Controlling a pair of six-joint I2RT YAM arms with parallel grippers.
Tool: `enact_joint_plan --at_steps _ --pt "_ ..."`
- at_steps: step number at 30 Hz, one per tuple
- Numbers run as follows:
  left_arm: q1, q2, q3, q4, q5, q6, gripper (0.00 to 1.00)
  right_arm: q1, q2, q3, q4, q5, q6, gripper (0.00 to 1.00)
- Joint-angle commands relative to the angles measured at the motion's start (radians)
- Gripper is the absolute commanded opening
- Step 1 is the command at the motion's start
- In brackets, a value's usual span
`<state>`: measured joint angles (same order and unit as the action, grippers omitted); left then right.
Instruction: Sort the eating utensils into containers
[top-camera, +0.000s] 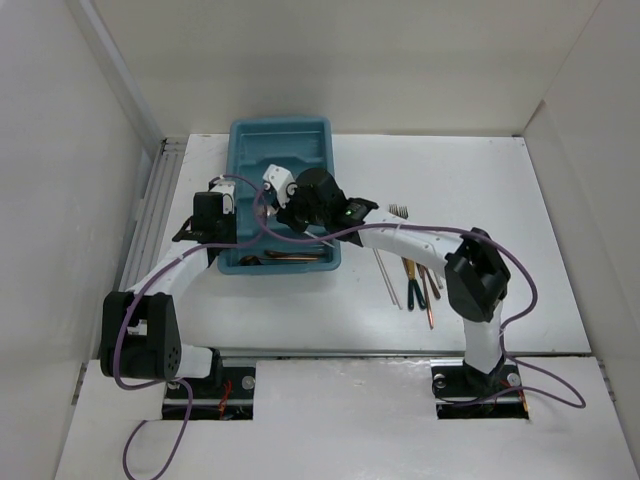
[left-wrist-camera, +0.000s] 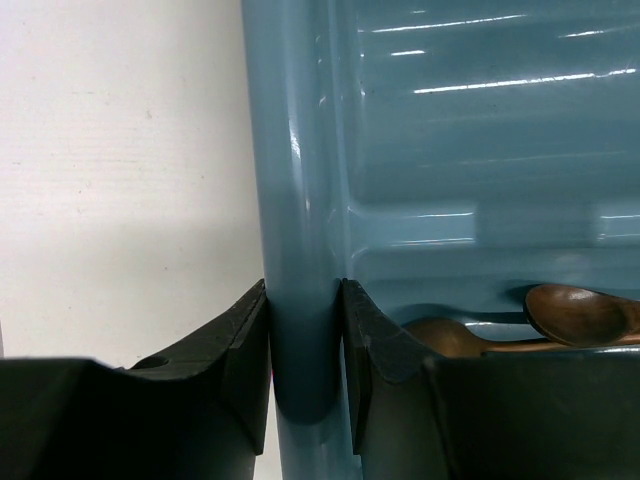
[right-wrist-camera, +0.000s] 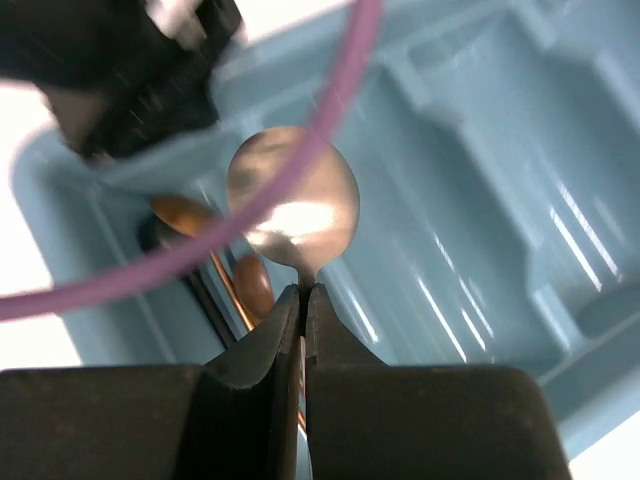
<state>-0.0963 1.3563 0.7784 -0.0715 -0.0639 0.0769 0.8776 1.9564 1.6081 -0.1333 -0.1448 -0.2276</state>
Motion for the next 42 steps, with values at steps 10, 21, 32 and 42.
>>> enact_joint_plan --at_steps 10,21,32,42 --pt "-0.008 -0.042 -0.007 0.006 -0.014 0.106 0.0 0.031 0.071 0.075 0.158 -0.127 0.022 0.0" --pt "-0.008 -0.042 -0.007 0.006 -0.04 0.096 0.0 0.031 0.029 -0.076 0.158 -0.174 -0.059 0.21" --pt "-0.017 -0.042 0.013 -0.023 -0.073 0.106 0.64 0.031 -0.209 -0.066 0.038 0.083 -0.052 0.77" --pt "-0.026 -0.022 0.07 -0.045 -0.155 0.106 0.45 -0.524 -0.416 -0.334 -0.426 0.14 0.221 0.41"
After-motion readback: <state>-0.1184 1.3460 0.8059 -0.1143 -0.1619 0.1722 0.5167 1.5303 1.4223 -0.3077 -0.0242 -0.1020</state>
